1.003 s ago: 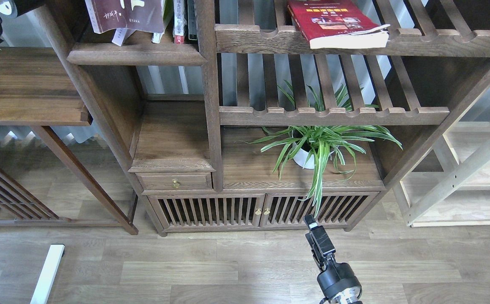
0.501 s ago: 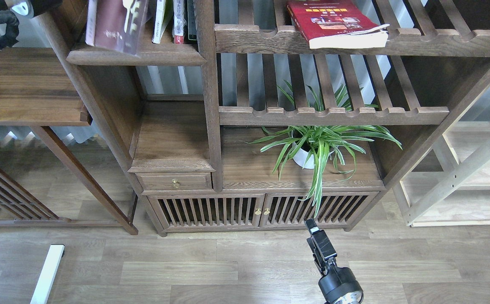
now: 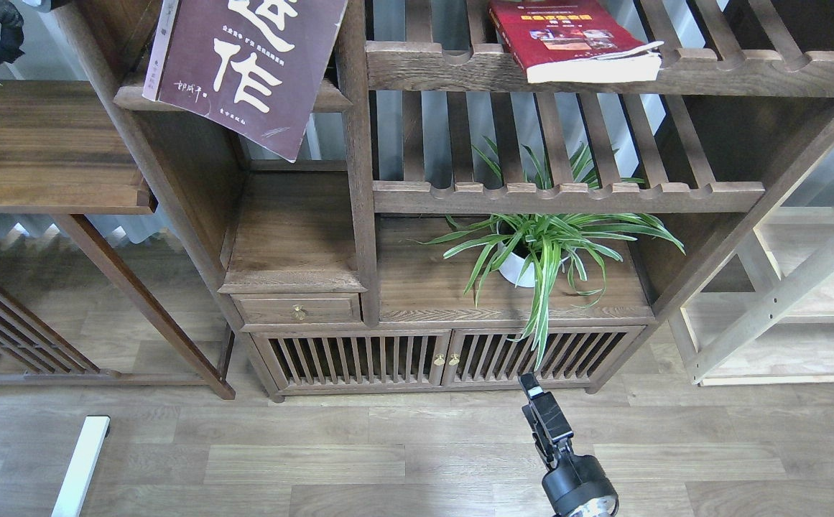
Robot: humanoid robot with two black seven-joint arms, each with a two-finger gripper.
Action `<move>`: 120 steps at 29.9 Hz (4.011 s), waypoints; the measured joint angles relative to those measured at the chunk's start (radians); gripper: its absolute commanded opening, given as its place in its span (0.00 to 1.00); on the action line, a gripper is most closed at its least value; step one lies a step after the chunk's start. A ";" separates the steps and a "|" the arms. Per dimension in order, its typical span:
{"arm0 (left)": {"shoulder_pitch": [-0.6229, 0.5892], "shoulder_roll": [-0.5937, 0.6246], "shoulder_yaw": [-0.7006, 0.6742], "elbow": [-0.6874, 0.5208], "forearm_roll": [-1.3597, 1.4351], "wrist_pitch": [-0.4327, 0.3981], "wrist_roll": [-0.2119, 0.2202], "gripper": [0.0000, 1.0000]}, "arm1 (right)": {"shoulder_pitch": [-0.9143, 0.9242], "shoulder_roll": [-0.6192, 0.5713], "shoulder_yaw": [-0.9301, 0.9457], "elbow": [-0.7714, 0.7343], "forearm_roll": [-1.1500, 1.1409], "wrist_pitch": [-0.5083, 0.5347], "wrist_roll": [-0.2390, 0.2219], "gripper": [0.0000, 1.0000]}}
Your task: Organize books on shelf
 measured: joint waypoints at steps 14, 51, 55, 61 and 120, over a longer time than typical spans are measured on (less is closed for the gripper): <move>0.003 0.089 -0.072 -0.122 -0.020 -0.014 0.005 0.42 | 0.005 0.002 -0.001 0.000 0.000 0.000 -0.001 0.98; 0.883 0.283 -0.450 -0.406 -0.301 -0.142 -0.004 0.56 | 0.213 0.032 0.000 0.001 0.011 0.000 -0.032 0.99; 0.987 0.224 -0.450 -0.404 -0.304 -0.142 0.001 0.56 | 0.260 0.032 0.008 0.003 0.021 -0.005 -0.033 0.99; 1.078 0.144 -0.423 -0.403 -0.304 -0.142 0.006 0.66 | 0.326 0.032 0.013 0.006 0.040 -0.050 -0.035 0.99; 1.105 -0.102 -0.254 -0.081 -0.291 -0.142 0.002 0.79 | 0.521 -0.176 0.091 0.313 0.131 -0.199 -0.038 0.98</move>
